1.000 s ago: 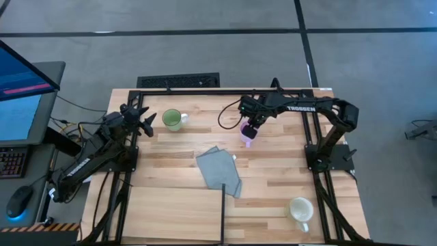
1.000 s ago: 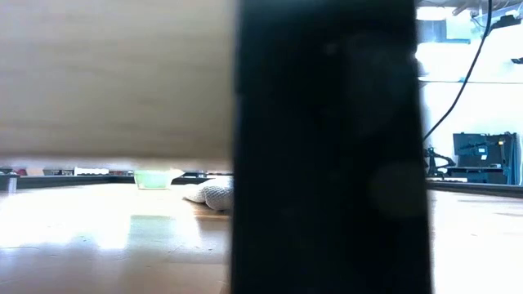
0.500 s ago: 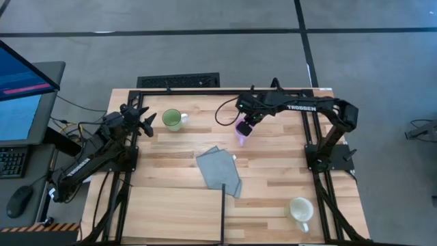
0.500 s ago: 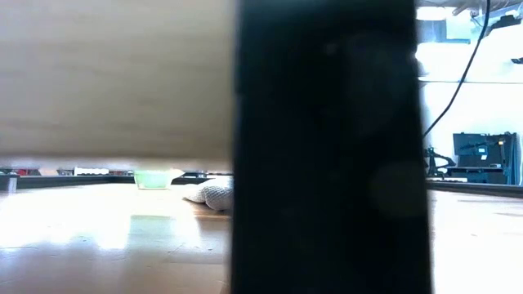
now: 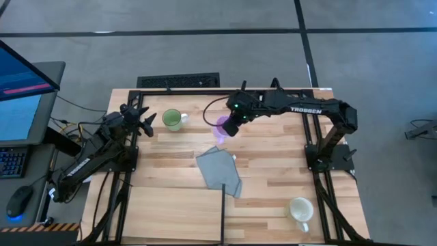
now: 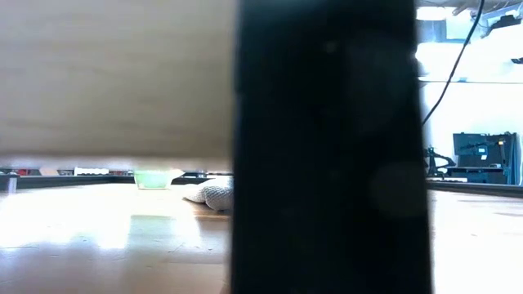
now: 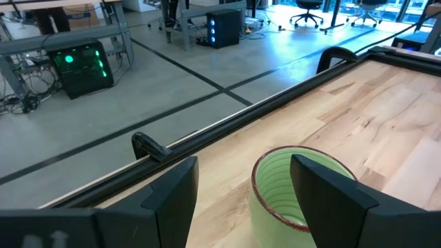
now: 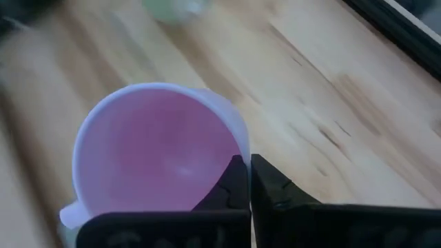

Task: Stack small to large cups/mugs on shelf
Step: Put the pink mug on the shelf

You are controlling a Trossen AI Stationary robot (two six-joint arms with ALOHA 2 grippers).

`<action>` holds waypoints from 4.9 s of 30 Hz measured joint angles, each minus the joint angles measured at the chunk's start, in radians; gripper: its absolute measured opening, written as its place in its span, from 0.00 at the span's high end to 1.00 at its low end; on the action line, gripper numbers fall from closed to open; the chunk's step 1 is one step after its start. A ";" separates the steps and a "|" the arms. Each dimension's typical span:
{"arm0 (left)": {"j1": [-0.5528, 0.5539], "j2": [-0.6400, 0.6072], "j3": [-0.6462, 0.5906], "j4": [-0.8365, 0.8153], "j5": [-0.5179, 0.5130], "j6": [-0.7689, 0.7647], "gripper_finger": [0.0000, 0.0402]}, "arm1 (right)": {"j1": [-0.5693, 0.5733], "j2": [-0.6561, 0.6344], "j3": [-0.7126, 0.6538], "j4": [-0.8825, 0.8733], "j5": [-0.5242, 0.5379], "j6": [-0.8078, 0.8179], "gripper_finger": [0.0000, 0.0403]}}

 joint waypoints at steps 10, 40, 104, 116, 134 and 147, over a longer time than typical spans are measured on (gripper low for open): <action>0.000 0.000 0.000 0.000 0.000 -0.013 0.45 | 0.100 0.000 0.059 0.067 0.030 0.081 0.99; -0.011 0.040 0.000 0.001 -0.004 -0.011 0.45 | 0.147 0.707 0.814 -0.129 -0.076 -0.097 0.99; -0.012 0.039 0.000 0.003 0.000 -0.011 0.45 | 0.153 0.773 0.791 -0.065 -0.139 -0.070 0.83; -0.012 0.039 0.000 0.002 0.000 -0.011 0.45 | 0.153 0.772 0.791 -0.062 -0.139 -0.070 0.83; -0.012 0.039 0.000 0.009 0.002 -0.021 0.45 | 0.169 0.678 0.791 -0.110 -0.138 -0.145 0.36; -0.013 0.039 0.000 0.180 0.213 -0.110 0.45 | 0.235 0.408 0.792 -0.319 0.158 -0.387 0.35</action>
